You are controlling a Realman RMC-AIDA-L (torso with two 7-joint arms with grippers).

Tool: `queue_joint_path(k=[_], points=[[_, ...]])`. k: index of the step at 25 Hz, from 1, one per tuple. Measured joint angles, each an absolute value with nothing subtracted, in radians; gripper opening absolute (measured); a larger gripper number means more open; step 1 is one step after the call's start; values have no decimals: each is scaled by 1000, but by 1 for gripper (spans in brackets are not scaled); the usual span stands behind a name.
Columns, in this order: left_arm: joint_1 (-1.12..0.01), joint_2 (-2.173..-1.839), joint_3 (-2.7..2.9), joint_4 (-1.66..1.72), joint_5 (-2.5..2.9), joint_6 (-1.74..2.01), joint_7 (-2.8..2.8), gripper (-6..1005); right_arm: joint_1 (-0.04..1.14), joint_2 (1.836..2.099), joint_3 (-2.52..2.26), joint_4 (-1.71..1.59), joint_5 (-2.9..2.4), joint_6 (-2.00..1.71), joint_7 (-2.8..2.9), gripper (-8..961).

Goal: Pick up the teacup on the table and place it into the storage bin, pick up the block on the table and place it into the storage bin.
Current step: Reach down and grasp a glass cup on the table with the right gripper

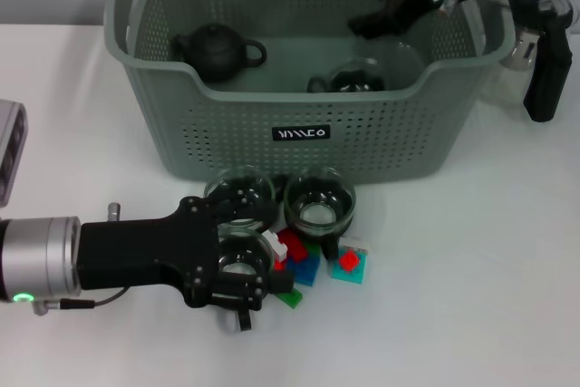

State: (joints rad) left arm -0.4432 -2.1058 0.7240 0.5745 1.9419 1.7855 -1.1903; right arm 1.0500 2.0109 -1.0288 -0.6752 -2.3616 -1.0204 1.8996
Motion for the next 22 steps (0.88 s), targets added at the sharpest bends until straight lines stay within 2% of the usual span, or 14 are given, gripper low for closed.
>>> queue_joint_path(k=[4, 9, 17, 22], points=[[-443, -2103, 724, 575, 1942, 1786, -1190, 899, 1005, 2026, -1024, -809, -2348, -1100, 1937, 654], [-443, -2102, 723, 576, 1942, 1785, -1190, 899, 910, 2036, -1010, -1014, -2233, -1276, 1962, 652], [-442, -2102, 722, 577, 1979, 1785, -1191, 898, 781, 2009, -920, -1183, -2009, -1660, 1965, 647], [-442, -2102, 723, 577, 1993, 1786, -1197, 897, 754, 2008, -899, -1206, -2005, -1800, 1960, 644]])
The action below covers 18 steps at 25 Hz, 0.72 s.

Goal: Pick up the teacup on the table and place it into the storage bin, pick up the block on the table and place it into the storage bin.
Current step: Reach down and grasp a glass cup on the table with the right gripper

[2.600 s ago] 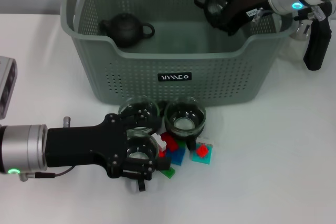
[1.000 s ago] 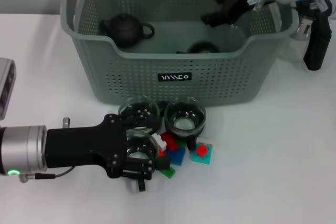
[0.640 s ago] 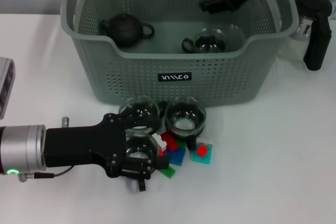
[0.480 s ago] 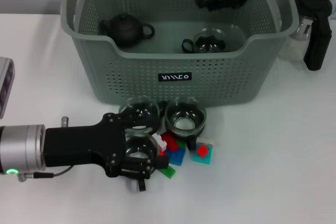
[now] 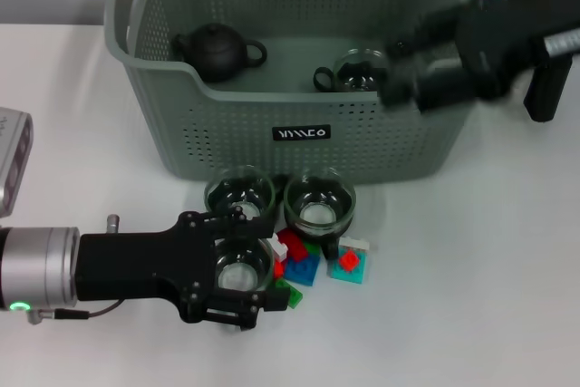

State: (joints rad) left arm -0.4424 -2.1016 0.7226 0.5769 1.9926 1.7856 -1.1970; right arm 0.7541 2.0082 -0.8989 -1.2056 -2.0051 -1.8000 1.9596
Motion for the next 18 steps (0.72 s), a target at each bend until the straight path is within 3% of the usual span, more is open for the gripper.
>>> queue_joint_path(k=[9, 18], points=[[-436, -2102, 723, 589, 2004, 1790, -1194, 896, 767, 2015, -946, -1217, -2103, -1972, 1979, 644], [-423, -2091, 711, 615, 2049, 1795, -1196, 895, 809, 2082, -1035, -1209, -2294, -1922, 1980, 643]])
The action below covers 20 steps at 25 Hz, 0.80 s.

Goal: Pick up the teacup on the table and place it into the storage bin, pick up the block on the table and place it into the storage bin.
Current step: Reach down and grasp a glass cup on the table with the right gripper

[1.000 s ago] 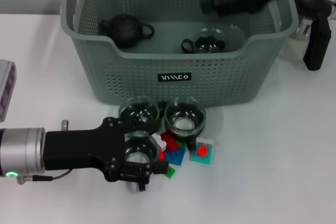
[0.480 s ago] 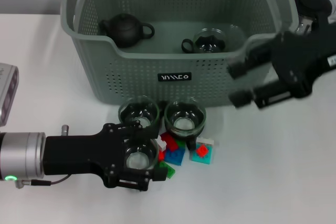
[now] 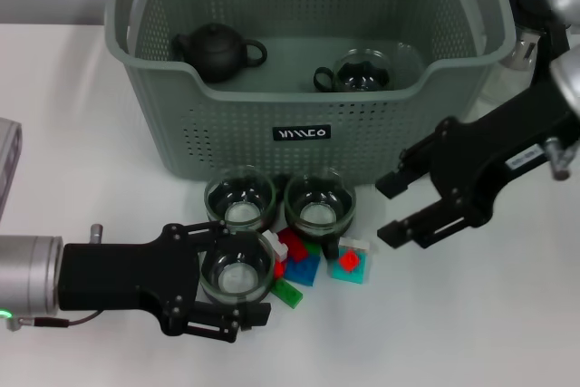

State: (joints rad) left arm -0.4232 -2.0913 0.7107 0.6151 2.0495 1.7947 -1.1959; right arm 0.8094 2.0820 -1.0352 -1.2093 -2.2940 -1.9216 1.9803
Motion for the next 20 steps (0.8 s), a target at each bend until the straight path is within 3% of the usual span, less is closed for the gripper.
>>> queue_joint_path(k=[3, 20], points=[[-422, -2092, 710, 615, 2050, 1795, -1194, 895, 819, 2094, -1079, -1208, -2345, -1896, 1982, 643], [-401, -2098, 677, 613, 2057, 1787, -1192, 893, 874, 2098, -1230, -1038, -2374, -1700, 2024, 645]])
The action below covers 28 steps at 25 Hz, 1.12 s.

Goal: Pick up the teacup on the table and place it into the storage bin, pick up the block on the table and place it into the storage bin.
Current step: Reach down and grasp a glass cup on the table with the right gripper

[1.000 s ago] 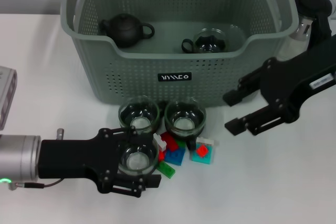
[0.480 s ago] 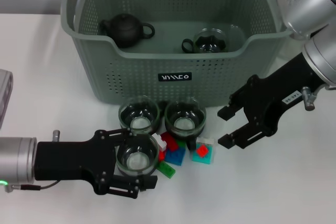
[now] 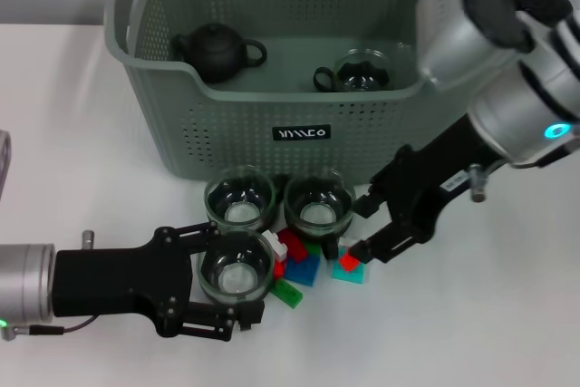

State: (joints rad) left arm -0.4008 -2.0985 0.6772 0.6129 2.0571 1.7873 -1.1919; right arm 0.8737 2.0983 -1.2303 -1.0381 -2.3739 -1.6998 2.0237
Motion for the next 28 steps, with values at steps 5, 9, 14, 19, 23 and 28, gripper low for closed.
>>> queue_joint_path(k=[5, 9, 14, 19, 23, 28], points=[[-397, -2098, 671, 616, 2058, 1792, -1191, 893, 901, 2102, -1296, -983, -2370, -1598, 2054, 645], [-397, -2098, 670, 616, 2059, 1791, -1190, 893, 905, 2107, -1370, -974, -2366, -1502, 2084, 646], [-397, -2097, 670, 615, 2060, 1792, -1190, 892, 906, 2107, -1464, -959, -2332, -1413, 2100, 644], [-397, -2098, 670, 615, 2060, 1788, -1189, 892, 914, 2107, -1507, -910, -2328, -1347, 2100, 643], [-399, -2098, 670, 613, 2060, 1785, -1189, 891, 917, 2108, -1533, -875, -2327, -1299, 2100, 643], [-402, -2098, 670, 611, 2060, 1786, -1189, 891, 917, 2111, -1575, -856, -2312, -1257, 2100, 642]])
